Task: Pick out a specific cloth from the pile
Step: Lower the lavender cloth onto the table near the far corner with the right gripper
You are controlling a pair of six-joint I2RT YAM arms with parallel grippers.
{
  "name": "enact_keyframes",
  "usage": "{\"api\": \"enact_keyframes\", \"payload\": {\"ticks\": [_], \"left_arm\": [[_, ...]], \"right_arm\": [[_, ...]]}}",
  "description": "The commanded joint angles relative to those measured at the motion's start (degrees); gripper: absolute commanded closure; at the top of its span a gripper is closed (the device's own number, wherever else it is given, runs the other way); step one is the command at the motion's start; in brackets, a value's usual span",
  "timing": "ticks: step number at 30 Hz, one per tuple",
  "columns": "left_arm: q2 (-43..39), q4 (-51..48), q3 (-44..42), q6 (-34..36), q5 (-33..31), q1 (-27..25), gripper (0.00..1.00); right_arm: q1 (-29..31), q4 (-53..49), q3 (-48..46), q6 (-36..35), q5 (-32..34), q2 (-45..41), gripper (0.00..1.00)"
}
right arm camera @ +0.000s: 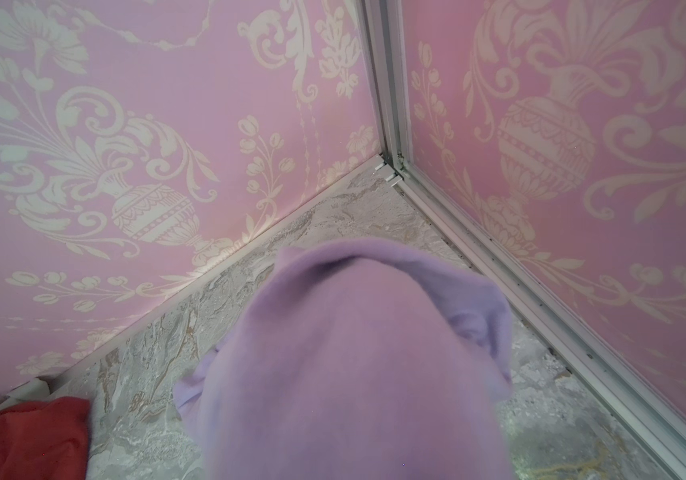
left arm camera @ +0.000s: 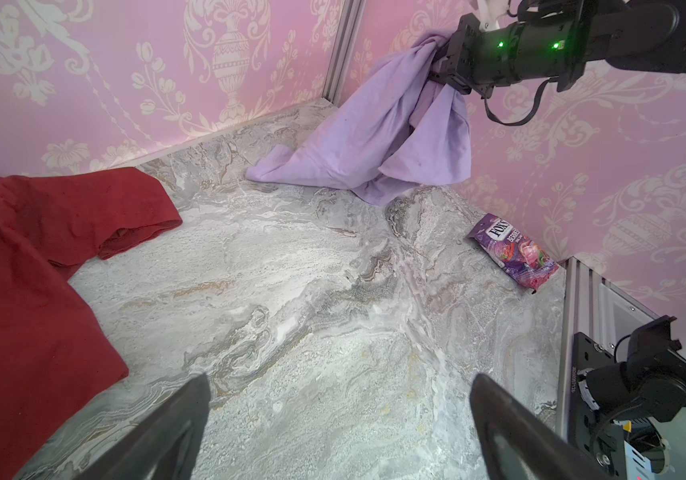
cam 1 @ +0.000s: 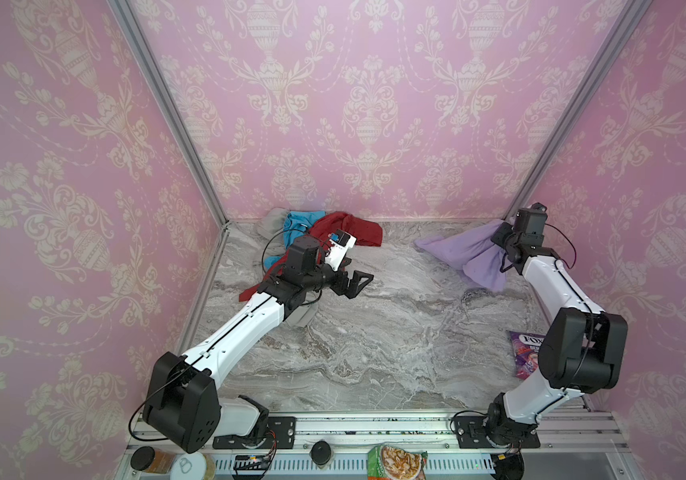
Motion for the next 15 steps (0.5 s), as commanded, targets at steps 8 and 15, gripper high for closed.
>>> {"api": "enact_keyframes", "payload": {"ticks": [8, 15], "left_arm": [[-1.4, 0.5, -0.7, 0.8, -1.2, -0.6, 0.01], [-1.2, 0.6, -0.8, 0.6, -1.4, -0.6, 0.01]], "right_arm": [[0.1, 8.7, -2.5, 0.2, 9.4, -6.5, 1.00], [1.0, 5.6, -2.1, 0.4, 4.6, -1.4, 1.00]]}}
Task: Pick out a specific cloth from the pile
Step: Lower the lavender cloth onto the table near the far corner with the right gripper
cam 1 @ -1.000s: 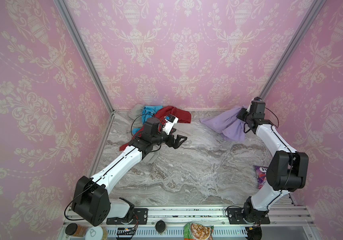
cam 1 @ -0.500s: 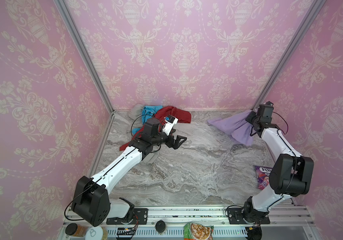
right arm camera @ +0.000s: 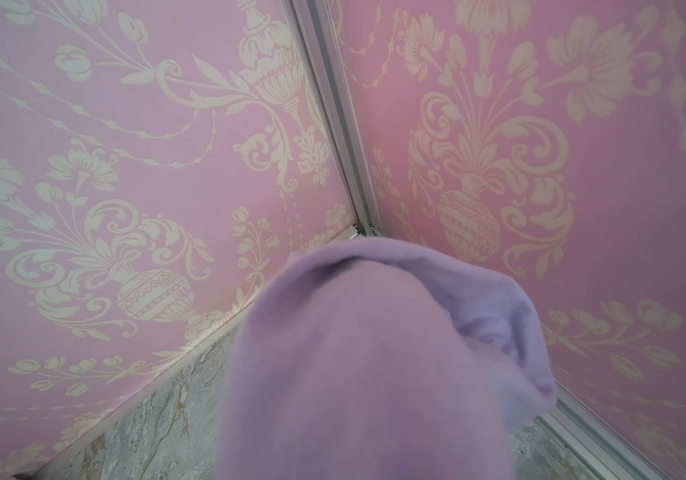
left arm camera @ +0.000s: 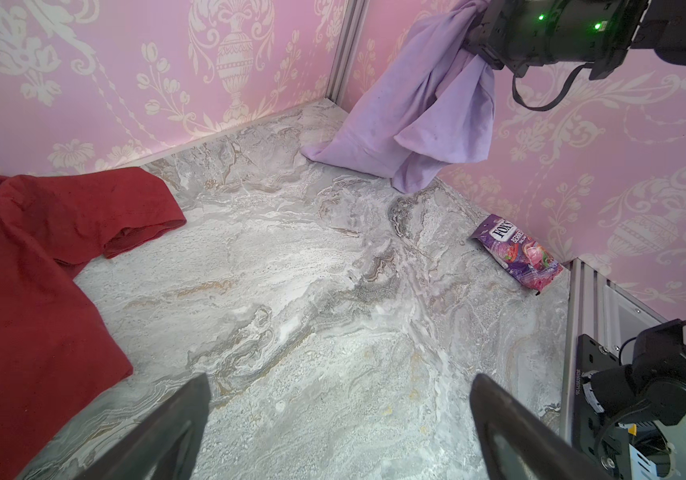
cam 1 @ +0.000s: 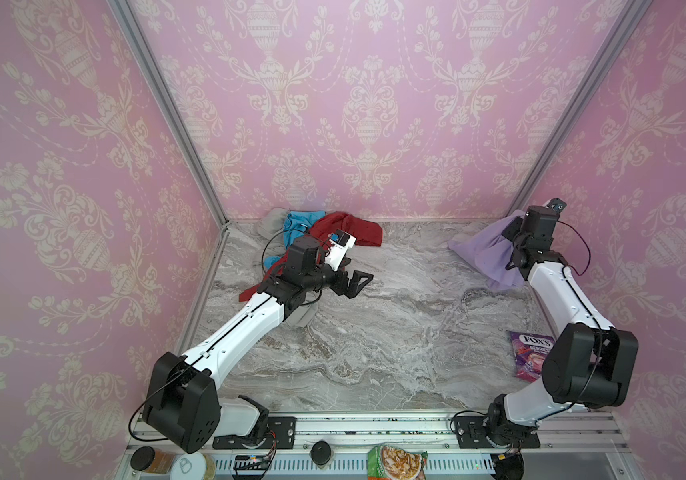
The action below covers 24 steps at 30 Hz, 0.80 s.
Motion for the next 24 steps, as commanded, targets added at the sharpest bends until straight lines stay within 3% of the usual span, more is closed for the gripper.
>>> {"api": "enact_keyframes", "payload": {"ticks": [1, 19, 24], "left_arm": [[-1.1, 0.6, -0.8, 0.6, -1.0, -0.6, 0.01], [-0.2, 0.6, -1.2, 1.5, -2.0, -0.6, 0.01], [0.2, 0.4, -1.1, 1.8, -2.5, -0.6, 0.01]], "right_arm": [[1.0, -0.5, 0.8, 0.4, -2.9, 3.4, 1.00], [3.7, -19.7, 25.1, -3.6, -15.0, 29.1, 1.00], [3.8, -25.9, 32.2, -4.7, -15.3, 35.8, 1.00]]}}
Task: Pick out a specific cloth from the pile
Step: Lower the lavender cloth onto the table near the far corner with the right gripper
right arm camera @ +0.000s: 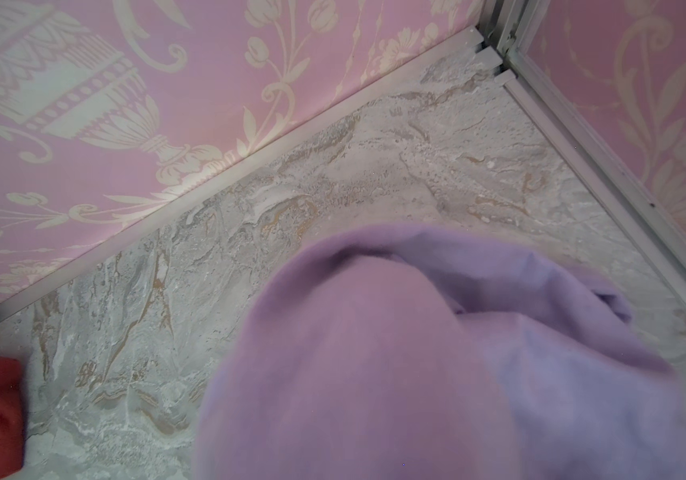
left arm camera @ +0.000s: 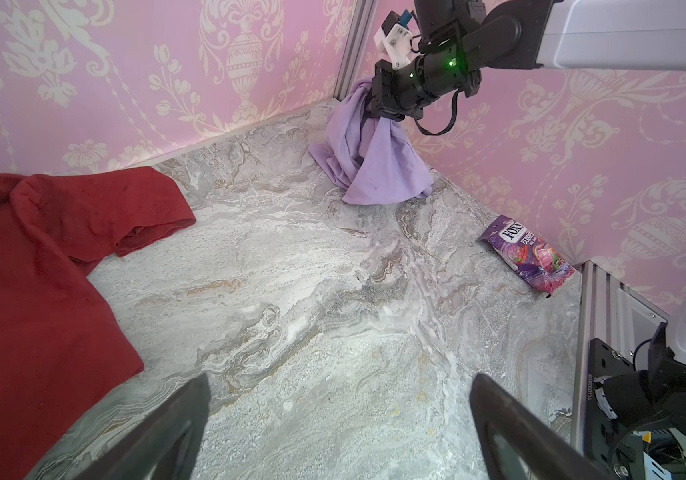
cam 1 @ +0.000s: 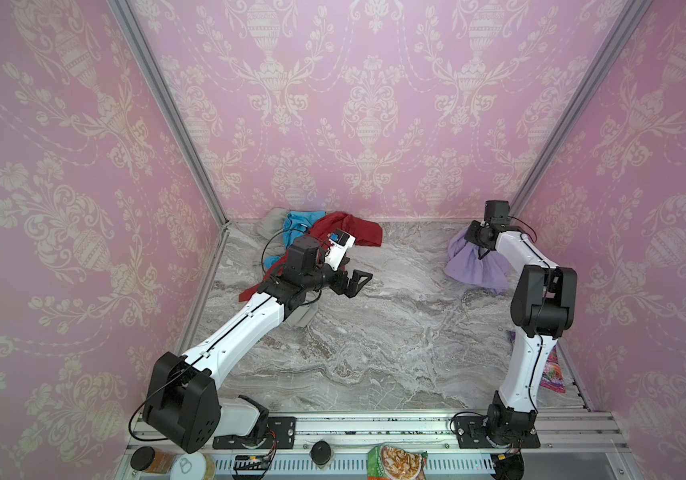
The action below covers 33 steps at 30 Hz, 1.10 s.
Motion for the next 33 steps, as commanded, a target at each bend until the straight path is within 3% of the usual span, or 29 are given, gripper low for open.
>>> {"api": "enact_keyframes", "payload": {"ticks": [1, 15, 21, 30, 33], "left_arm": [[0.2, 0.3, -1.2, 1.7, -1.2, -0.5, 0.01], [0.2, 0.9, -1.4, 2.4, -2.3, 0.3, 0.01], [-0.6, 2.5, -3.3, 2.9, -5.6, 0.9, 0.01], [-0.5, 3.9, -4.2, 2.7, -7.2, 2.3, 0.01], [-0.6, 4.1, -4.3, 2.6, -7.4, 2.8, 0.01]], "right_arm": [[0.1, -7.3, 4.7, -2.0, -1.3, 3.7, 1.00], [-0.1, -19.3, 23.3, -4.5, 0.6, 18.5, 1.00], [-1.0, -21.1, 28.4, -4.8, 0.7, 22.0, 0.99], [-2.5, -20.8, 32.2, -6.9, 1.0, 22.0, 0.77], [-2.5, -20.6, 32.8, -7.9, 1.1, 20.7, 0.59]]}}
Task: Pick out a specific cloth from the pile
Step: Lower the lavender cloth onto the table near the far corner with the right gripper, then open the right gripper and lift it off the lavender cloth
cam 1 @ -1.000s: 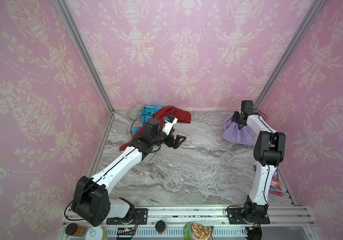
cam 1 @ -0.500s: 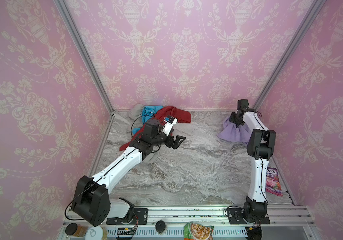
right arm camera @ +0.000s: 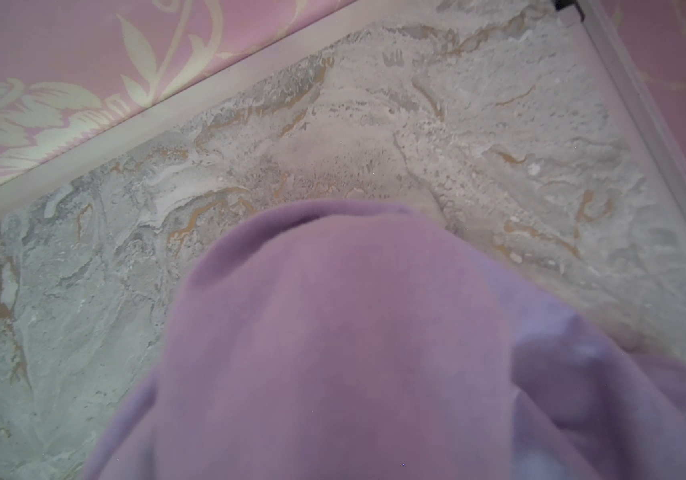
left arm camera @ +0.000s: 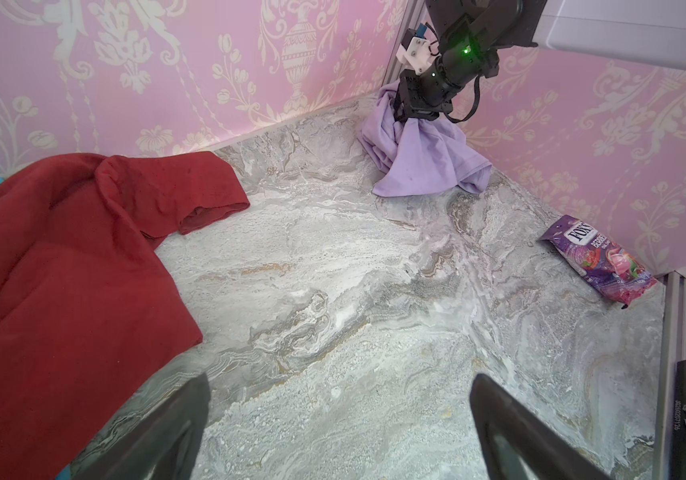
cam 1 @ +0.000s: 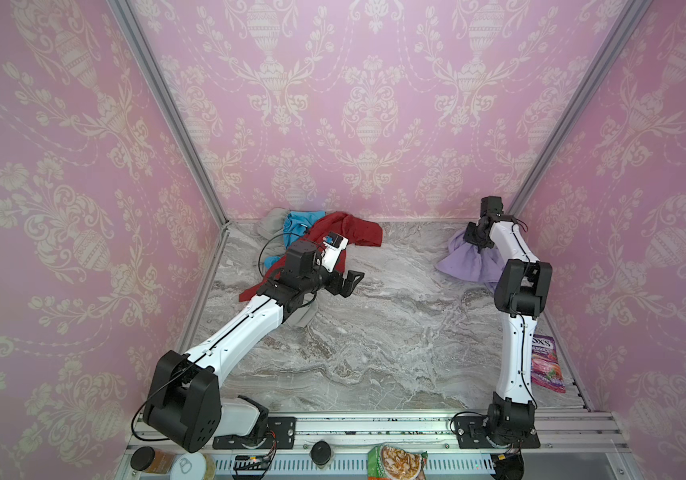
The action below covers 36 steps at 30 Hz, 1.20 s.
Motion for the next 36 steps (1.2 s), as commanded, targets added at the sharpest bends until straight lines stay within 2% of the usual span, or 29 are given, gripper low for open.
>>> {"api": "enact_keyframes", "payload": {"ticks": [1, 3, 6, 9, 12, 17, 28, 36], "left_arm": [[-0.8, 1.4, -1.1, 1.0, -1.6, 0.8, 0.01], [-1.1, 1.9, -1.3, 0.9, -1.8, 1.0, 0.01], [-1.5, 2.3, -1.7, 1.1, -2.5, 1.4, 0.01], [-2.0, 2.9, -2.2, 1.3, -3.2, 1.8, 0.01], [-2.4, 3.4, -2.6, 1.4, -3.9, 2.1, 0.01], [-2.7, 4.3, -3.4, 1.6, -5.7, 2.8, 0.01], [-3.1, 9.5, -6.1, -2.0, -13.3, 7.6, 0.01], [-4.7, 13.7, -8.1, -5.4, -17.3, 16.6, 0.01]], "right_arm": [[-0.3, -1.0, 1.9, -2.0, 1.4, -1.1, 0.53], [-0.2, -0.8, 1.7, -2.2, 2.1, -2.7, 0.38], [-0.3, -0.3, 0.4, -2.3, 3.3, -5.4, 0.24], [-0.1, 2.1, -3.1, -2.2, 3.3, -9.3, 0.13], [-0.1, 4.2, -6.5, -2.0, 3.5, -12.8, 0.07], [0.4, 8.3, -12.8, -2.0, 4.4, -18.7, 0.02], [3.1, 28.9, -38.4, -3.3, 5.7, -38.7, 0.00], [6.7, 41.2, -55.1, -7.2, 5.8, -54.5, 0.00]]}}
